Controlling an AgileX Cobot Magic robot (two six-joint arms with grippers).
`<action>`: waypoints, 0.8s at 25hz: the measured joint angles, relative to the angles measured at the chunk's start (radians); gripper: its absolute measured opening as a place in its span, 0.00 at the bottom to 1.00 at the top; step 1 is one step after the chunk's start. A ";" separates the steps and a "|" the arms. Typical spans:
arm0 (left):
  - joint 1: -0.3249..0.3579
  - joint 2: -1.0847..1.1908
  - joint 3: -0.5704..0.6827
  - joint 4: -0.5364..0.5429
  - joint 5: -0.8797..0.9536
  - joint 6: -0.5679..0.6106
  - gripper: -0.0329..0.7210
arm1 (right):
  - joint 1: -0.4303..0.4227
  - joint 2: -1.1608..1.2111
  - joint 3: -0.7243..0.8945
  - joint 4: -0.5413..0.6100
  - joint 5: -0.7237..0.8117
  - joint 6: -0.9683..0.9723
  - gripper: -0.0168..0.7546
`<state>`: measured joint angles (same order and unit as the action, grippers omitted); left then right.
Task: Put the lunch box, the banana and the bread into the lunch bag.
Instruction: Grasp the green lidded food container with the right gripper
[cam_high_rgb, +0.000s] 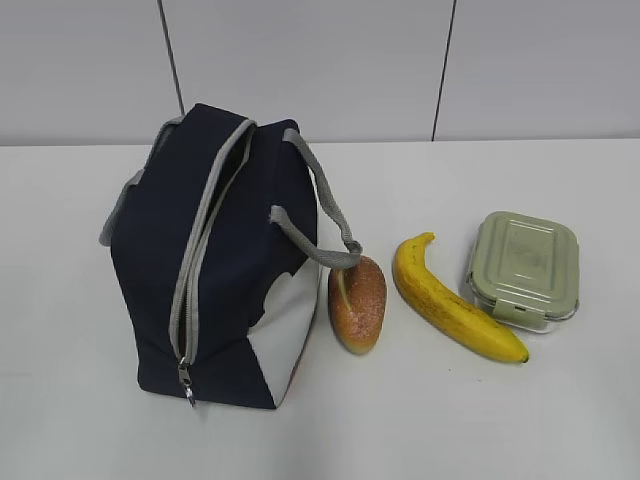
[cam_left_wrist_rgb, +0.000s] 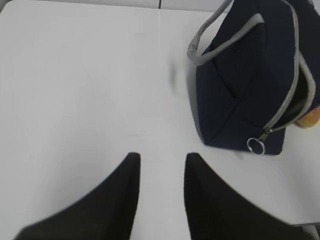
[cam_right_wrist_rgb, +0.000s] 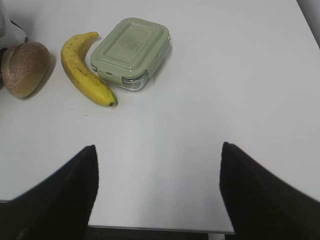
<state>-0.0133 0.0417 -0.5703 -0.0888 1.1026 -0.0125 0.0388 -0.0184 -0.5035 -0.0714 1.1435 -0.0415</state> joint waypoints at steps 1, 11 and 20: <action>0.000 0.022 -0.020 -0.009 -0.001 0.000 0.36 | 0.000 0.000 0.000 0.000 0.000 0.000 0.75; 0.000 0.429 -0.251 -0.122 -0.004 0.012 0.36 | 0.000 0.000 0.000 0.000 0.000 0.000 0.75; 0.000 0.810 -0.401 -0.257 -0.012 0.072 0.36 | 0.000 0.000 0.000 0.000 0.000 0.000 0.75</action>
<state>-0.0133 0.8521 -0.9710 -0.3459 1.0910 0.0599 0.0388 -0.0184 -0.5035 -0.0714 1.1435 -0.0415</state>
